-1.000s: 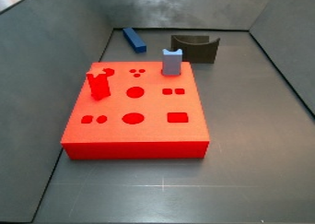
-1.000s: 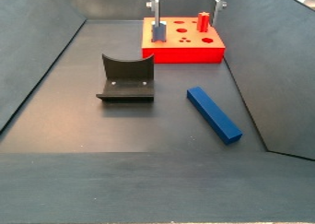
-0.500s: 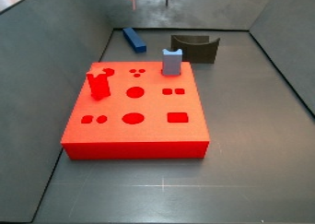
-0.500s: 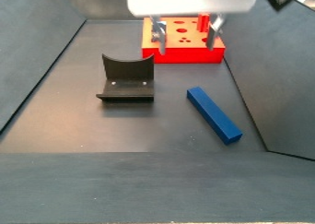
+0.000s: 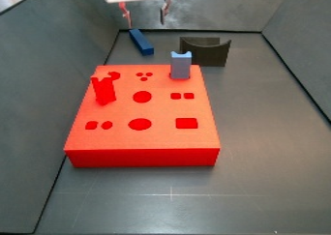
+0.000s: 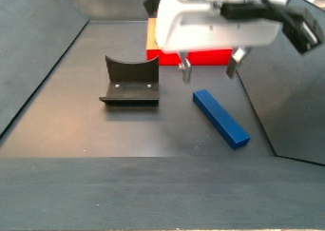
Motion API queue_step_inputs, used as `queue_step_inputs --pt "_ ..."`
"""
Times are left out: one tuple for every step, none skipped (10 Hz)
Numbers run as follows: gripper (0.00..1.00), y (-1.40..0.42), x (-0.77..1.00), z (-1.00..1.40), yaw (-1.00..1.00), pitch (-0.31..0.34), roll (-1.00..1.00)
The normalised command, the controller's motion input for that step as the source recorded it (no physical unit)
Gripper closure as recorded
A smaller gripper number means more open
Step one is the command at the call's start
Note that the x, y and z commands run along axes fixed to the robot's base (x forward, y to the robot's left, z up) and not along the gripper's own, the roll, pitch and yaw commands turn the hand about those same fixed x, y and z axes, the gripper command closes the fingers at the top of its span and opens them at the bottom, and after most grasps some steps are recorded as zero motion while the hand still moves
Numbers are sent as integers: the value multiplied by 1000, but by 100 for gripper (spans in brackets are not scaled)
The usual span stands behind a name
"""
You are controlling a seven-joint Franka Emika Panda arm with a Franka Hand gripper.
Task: Pick up the rectangle object. Move up. Place the rectangle object on the fixture. Regrasp the rectangle object. Move to above the board. Insert the rectangle object.
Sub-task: Pick up the rectangle object.
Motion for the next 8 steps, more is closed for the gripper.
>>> queue_step_inputs --pt "0 389 0 -894 91 -63 -133" --pt "0 317 0 -903 114 -59 -133" --pt "0 237 0 -851 146 -90 -134" --pt "0 131 0 -817 86 -134 -113" --pt "0 63 0 -734 54 -187 -114" --pt "0 23 -54 -609 37 -256 -117" --pt "0 23 -97 -409 11 -247 -101" --pt "0 23 -103 -320 29 -220 -59"
